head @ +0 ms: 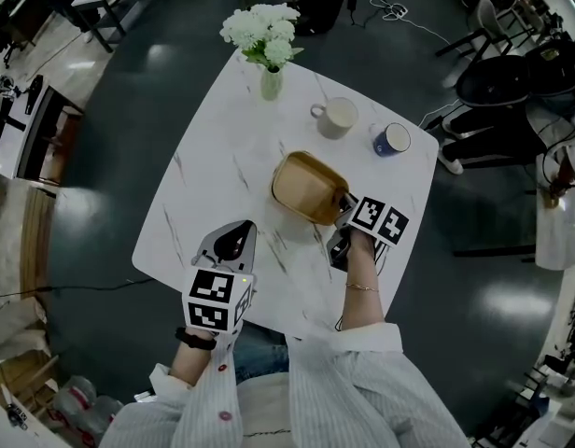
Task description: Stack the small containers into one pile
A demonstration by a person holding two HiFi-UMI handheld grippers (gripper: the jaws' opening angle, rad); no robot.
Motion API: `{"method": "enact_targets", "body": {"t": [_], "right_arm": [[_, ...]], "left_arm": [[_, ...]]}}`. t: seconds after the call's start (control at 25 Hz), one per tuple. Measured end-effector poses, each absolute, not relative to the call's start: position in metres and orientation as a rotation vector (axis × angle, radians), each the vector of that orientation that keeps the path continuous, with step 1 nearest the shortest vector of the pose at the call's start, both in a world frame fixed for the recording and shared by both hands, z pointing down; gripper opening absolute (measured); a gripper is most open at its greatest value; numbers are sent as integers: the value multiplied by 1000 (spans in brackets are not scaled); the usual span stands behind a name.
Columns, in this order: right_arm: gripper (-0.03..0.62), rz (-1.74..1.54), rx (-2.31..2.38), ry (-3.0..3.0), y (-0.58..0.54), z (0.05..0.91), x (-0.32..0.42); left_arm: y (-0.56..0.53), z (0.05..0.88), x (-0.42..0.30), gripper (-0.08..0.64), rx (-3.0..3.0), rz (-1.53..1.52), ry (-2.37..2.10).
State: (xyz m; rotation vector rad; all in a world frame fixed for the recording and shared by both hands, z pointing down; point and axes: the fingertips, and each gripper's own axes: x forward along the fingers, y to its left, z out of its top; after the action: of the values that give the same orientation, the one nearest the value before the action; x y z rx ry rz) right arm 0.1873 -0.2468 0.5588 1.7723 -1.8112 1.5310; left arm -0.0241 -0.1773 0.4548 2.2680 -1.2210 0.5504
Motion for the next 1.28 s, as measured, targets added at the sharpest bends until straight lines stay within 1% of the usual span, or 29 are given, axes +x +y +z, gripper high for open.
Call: {"method": "enact_targets", "body": {"t": [0.48, 0.84, 0.96, 1.28], "right_arm": [[31, 1432, 1628, -1839, -215, 565, 198], [31, 1238, 1371, -1941, -187, 566, 212], [29, 1274, 1413, -1931, -185, 560, 219], [29, 1500, 1692, -1783, -175, 558, 236]], "left_arm": [[-180, 458, 4, 18, 2288, 566, -1170], [-185, 457, 18, 18, 2309, 582, -1163], [-184, 458, 22, 18, 2308, 587, -1154], [-182, 451, 36, 18, 2337, 589, -1103]]}}
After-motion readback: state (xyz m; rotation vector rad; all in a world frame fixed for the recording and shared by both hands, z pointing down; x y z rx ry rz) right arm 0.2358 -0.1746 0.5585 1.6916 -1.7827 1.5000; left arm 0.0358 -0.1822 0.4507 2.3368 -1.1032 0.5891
